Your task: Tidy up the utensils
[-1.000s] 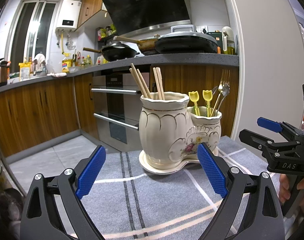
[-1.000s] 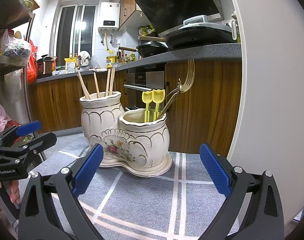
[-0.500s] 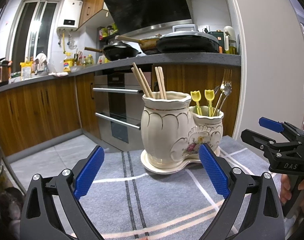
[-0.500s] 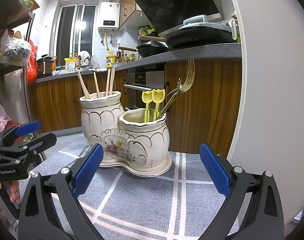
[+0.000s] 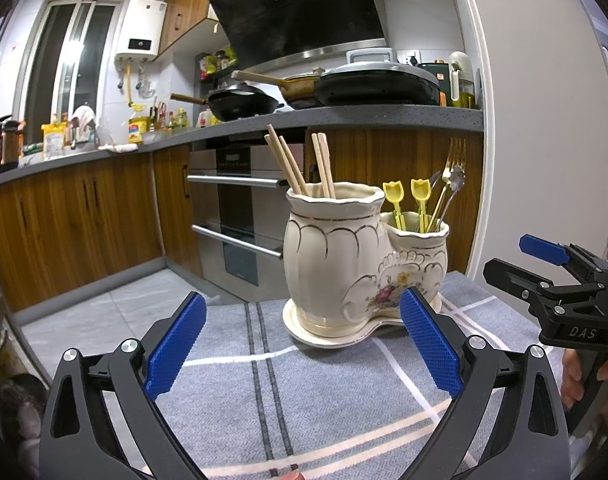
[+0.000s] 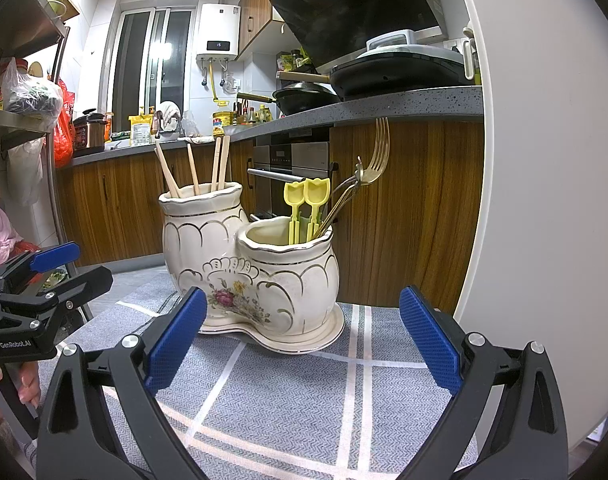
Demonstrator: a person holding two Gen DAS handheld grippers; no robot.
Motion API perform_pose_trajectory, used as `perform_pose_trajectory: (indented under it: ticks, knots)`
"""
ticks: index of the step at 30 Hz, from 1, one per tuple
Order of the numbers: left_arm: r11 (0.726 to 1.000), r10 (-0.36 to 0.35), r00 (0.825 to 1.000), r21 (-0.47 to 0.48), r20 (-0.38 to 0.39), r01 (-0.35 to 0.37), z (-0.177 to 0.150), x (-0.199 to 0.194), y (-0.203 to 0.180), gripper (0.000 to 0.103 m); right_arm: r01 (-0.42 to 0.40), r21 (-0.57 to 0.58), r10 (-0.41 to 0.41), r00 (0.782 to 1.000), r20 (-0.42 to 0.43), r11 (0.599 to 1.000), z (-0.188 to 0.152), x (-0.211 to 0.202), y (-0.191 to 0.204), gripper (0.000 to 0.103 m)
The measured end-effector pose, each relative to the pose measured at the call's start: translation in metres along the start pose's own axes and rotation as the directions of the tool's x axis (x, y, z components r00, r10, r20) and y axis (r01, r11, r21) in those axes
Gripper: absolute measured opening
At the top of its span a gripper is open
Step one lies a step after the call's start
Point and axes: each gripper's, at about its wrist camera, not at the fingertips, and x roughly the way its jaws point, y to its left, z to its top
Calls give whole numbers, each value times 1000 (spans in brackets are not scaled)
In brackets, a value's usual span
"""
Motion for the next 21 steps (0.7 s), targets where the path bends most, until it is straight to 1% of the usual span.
perform_pose_trajectory:
  ticks: [21]
  knots:
    - [1000,1,1000,0,-1,-1,0,0,0,98,0,0,0,1000,0,1000,0,0,-1,96]
